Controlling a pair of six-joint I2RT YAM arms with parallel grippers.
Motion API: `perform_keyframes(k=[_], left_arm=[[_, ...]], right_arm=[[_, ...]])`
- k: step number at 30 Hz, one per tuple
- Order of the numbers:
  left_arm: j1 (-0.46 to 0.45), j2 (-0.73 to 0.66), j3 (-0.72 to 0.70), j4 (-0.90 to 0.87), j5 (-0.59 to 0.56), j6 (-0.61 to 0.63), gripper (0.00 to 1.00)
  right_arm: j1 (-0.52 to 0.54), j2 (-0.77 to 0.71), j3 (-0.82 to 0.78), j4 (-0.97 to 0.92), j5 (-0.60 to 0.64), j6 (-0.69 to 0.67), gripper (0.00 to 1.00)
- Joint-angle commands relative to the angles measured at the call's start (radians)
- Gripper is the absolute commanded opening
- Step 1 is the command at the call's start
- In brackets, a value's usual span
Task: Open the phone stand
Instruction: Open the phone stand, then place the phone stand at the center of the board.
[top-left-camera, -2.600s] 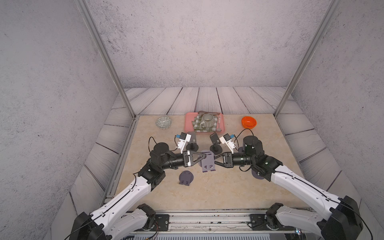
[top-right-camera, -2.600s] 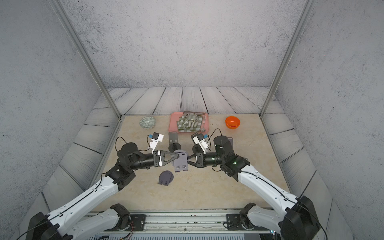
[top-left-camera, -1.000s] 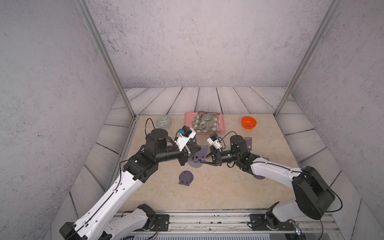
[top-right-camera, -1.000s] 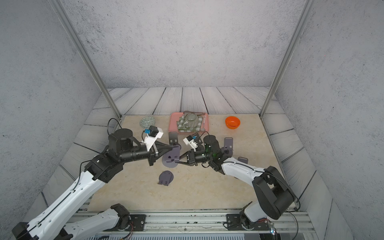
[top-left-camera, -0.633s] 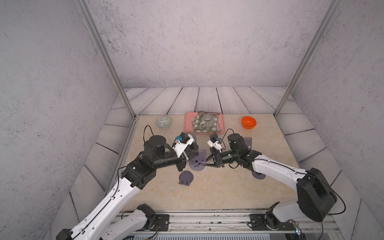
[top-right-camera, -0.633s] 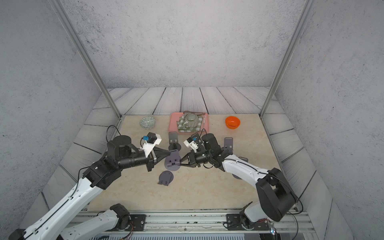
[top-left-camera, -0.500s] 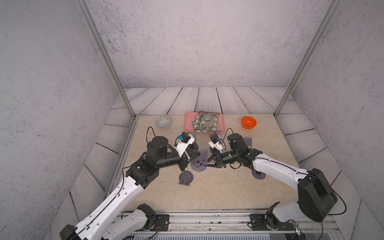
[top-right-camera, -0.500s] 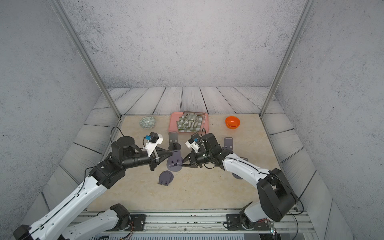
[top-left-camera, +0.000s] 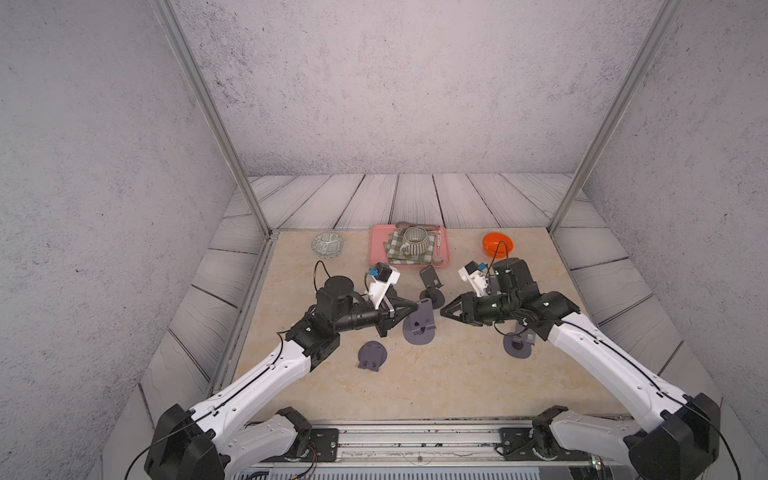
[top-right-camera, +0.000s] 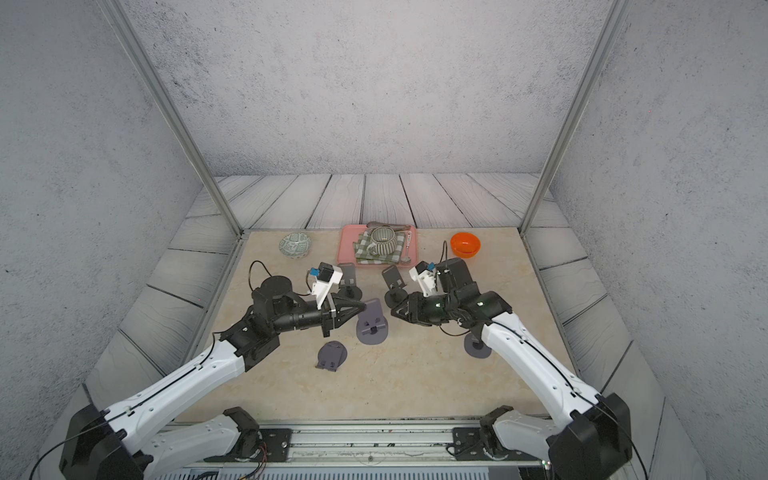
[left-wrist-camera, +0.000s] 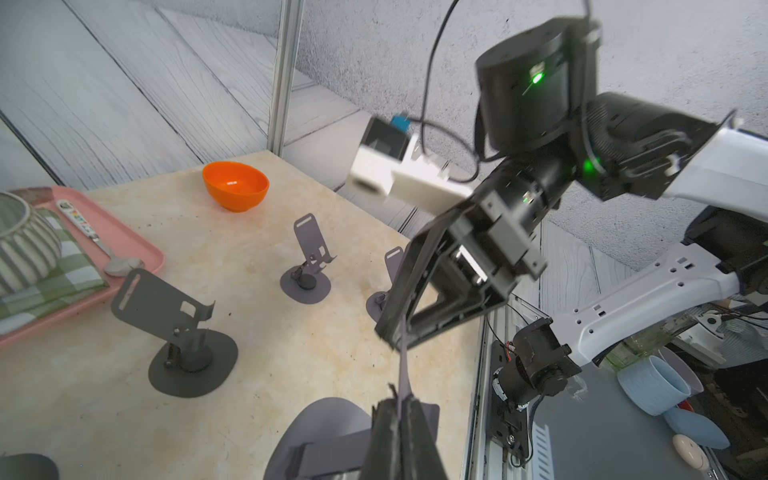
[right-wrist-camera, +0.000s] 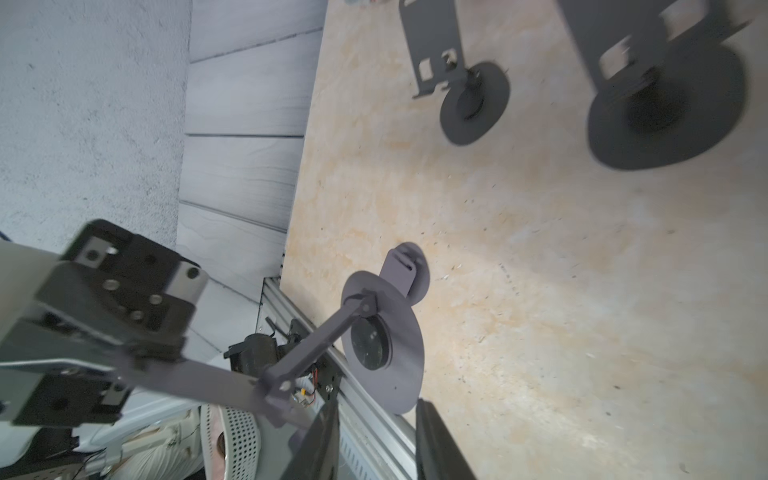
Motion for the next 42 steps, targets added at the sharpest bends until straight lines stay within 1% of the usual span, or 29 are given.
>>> perform_keyframes(k=[1, 5, 10, 14, 21, 26, 27, 30, 32, 34, 36, 38, 40, 42], left_arm=[[-0.026, 0.051, -0.002, 0.086, -0.010, -0.015, 0.00], [-0.073, 0.161, 0.022, 0.107, -0.055, 0.003, 0.00], [-0.124, 0.349, 0.023, 0.306, -0.080, -0.043, 0.00], [-0.147, 0.510, 0.087, 0.393, -0.065, -0.049, 0.00], [-0.148, 0.700, 0.229, 0.370, -0.003, -0.009, 0.00], [-0.147, 0.777, 0.297, 0.327, 0.021, 0.019, 0.00], [-0.147, 0.785, 0.302, 0.317, 0.020, 0.028, 0.04], [-0.134, 0.788, 0.295, 0.308, 0.003, 0.023, 0.25], [-0.120, 0.767, 0.268, 0.322, -0.015, 0.008, 0.36], [-0.104, 0.732, 0.244, 0.318, -0.037, 0.004, 0.43], [-0.092, 0.692, 0.230, 0.293, -0.052, 0.009, 0.48], [-0.073, 0.643, 0.231, 0.232, -0.064, 0.004, 0.49], [-0.046, 0.574, 0.250, 0.113, -0.049, 0.018, 0.49], [-0.026, 0.495, 0.268, -0.033, -0.090, 0.058, 0.48]], right_arm=[[-0.021, -0.057, 0.043, -0.133, 0.116, -0.101, 0.36], [-0.059, -0.106, 0.031, -0.171, 0.155, -0.127, 0.35], [-0.117, -0.162, -0.017, -0.162, 0.174, -0.124, 0.33], [-0.179, -0.215, -0.063, -0.136, 0.094, -0.112, 0.33], [-0.198, -0.265, -0.101, -0.168, 0.092, -0.118, 0.33], [-0.206, -0.246, -0.112, -0.148, 0.078, -0.115, 0.33], [-0.208, -0.242, -0.115, -0.139, 0.071, -0.113, 0.33], [-0.209, -0.226, -0.116, -0.109, 0.032, -0.109, 0.33], [-0.208, -0.223, -0.113, -0.097, 0.019, -0.111, 0.33], [-0.209, -0.225, -0.112, -0.090, 0.024, -0.112, 0.33], [-0.209, -0.227, -0.112, -0.085, 0.028, -0.115, 0.33], [-0.209, -0.223, -0.107, -0.085, 0.023, -0.124, 0.33], [-0.209, -0.218, -0.103, -0.081, 0.012, -0.139, 0.33], [-0.209, -0.205, -0.091, -0.090, 0.015, -0.157, 0.33]])
